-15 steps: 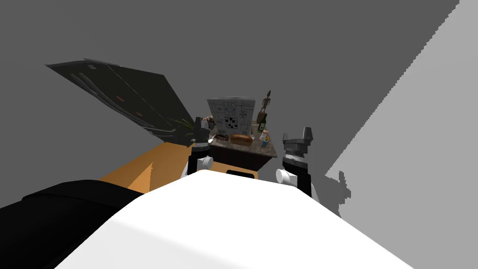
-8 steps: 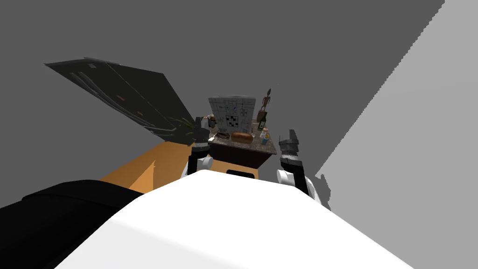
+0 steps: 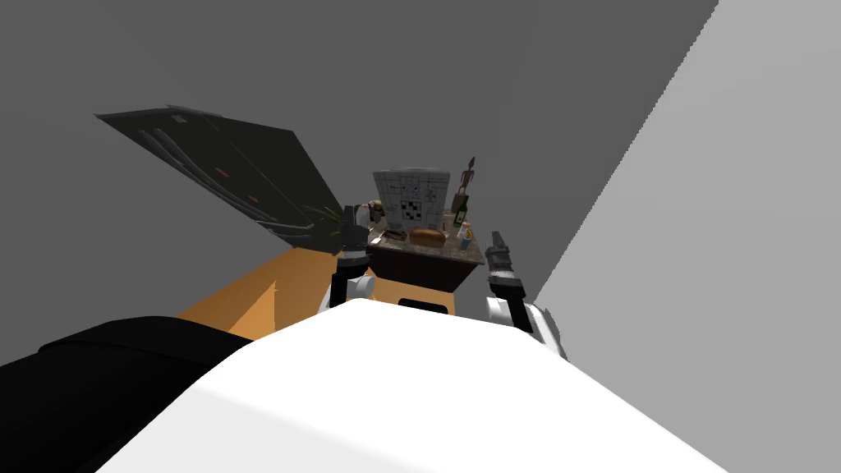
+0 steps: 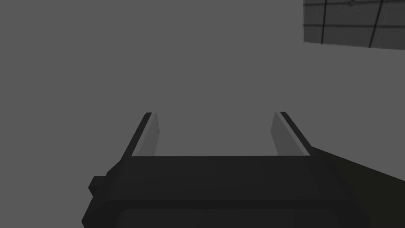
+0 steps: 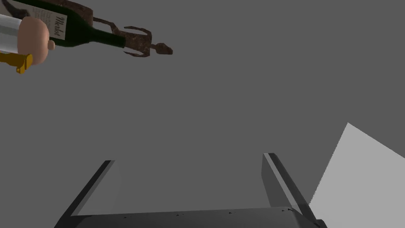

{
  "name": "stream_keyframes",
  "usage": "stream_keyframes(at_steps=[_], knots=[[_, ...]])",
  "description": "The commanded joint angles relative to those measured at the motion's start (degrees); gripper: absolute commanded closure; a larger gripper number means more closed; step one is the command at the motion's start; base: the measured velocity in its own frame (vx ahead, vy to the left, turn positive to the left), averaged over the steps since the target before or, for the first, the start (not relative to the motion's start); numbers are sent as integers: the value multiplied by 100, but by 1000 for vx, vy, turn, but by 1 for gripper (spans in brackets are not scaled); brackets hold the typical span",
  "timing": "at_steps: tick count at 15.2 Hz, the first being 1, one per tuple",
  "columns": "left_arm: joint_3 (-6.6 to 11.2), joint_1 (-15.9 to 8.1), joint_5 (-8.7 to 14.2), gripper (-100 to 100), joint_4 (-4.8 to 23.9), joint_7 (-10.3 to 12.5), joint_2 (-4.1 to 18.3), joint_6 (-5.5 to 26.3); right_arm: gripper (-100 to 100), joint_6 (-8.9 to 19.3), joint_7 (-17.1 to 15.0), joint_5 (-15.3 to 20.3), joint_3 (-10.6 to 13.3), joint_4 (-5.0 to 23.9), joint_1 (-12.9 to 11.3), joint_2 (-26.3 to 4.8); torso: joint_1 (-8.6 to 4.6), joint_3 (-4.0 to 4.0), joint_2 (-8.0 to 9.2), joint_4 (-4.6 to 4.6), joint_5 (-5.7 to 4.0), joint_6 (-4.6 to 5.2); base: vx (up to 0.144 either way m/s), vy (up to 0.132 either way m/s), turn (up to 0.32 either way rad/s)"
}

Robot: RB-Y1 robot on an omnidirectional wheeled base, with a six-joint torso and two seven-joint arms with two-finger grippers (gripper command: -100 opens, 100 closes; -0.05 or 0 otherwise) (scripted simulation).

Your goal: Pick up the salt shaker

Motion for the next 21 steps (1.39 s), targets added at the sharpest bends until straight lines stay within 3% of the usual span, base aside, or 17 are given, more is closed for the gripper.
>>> stream_keyframes(at_steps=[1,8,21], knots=[[0,0,0,0,0,0,0,0,-100,76,99,284,40,197,-73,-29,0,0,0,0,0,0,-74,17,-9],[0,0,0,0,0,0,0,0,-100,287,274,914,80,625,-255,-112,3,0,1,0,1,0,-86,19,-9],[0,0,0,0,0,0,0,0,-100,834,726,2461,158,1703,-763,-159,0,-7,-13,-3,1,0,-67,15,-6]])
